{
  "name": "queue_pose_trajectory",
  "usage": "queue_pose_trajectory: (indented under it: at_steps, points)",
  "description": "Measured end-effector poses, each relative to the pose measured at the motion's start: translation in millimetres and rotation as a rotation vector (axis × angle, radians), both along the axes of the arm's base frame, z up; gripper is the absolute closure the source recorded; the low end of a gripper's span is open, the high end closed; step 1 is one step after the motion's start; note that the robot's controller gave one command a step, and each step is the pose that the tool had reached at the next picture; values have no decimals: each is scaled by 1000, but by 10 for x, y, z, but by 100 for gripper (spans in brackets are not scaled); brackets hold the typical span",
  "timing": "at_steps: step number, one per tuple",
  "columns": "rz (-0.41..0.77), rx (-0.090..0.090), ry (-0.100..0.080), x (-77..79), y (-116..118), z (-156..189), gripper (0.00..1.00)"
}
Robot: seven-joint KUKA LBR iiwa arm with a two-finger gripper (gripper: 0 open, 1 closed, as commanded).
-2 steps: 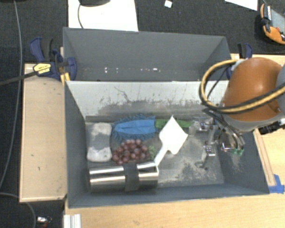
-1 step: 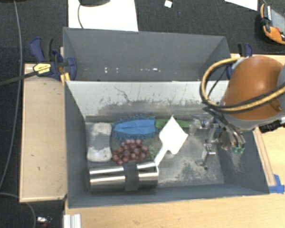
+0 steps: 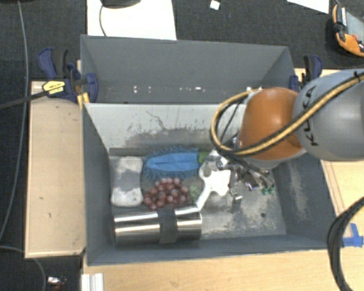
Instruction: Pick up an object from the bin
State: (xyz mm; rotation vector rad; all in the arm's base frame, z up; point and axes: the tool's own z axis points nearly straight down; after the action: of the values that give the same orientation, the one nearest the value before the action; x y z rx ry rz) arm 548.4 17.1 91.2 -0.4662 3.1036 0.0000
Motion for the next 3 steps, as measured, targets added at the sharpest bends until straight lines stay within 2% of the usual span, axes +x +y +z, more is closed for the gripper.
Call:
queue_pose_trajectory:
  at_steps: [1,2,3]
  points:
    - [118,-1,-4,163,45,461,0]
    - [42,1,3,35,34,-177,0]
    - [529,-12,-18,198,28,-190,0]
